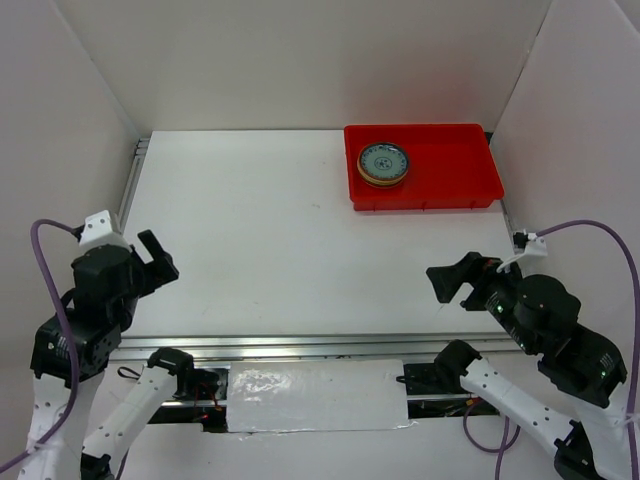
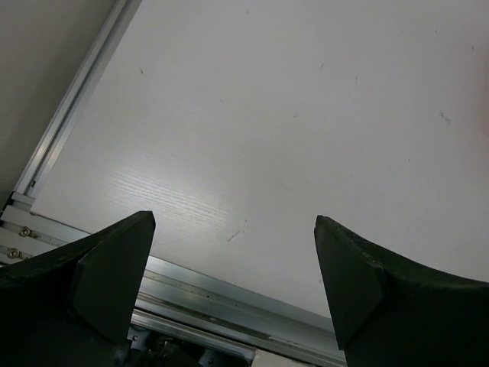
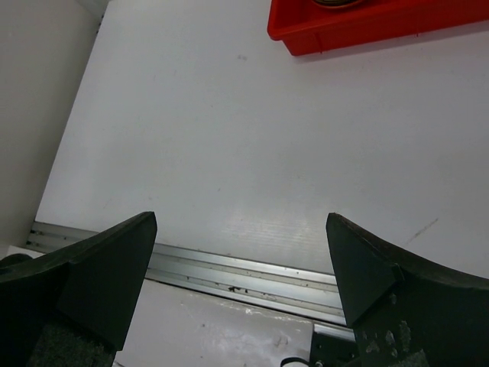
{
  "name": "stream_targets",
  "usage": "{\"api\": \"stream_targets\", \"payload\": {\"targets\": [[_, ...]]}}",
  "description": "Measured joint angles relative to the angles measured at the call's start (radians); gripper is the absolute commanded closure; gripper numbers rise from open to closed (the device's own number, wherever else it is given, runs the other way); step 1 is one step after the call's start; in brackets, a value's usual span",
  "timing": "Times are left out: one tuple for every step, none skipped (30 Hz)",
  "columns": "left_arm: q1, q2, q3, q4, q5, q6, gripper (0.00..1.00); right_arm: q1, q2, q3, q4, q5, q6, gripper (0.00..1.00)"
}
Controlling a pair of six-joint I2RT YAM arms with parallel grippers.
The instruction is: Place the plates into the plastic bin on the countertop
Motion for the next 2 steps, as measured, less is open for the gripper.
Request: {"api": "stream_targets", "payload": {"targets": [[0.000, 0.001, 0.000, 0.000, 0.002, 0.000, 0.01, 0.000, 0.000, 0.000, -0.001, 0.000, 0.002, 0.00], [0.000, 0.001, 0.000, 0.000, 0.003, 0.000, 0.01, 0.000, 0.000, 0.000, 0.000, 0.000, 0.002, 0.00]]}}
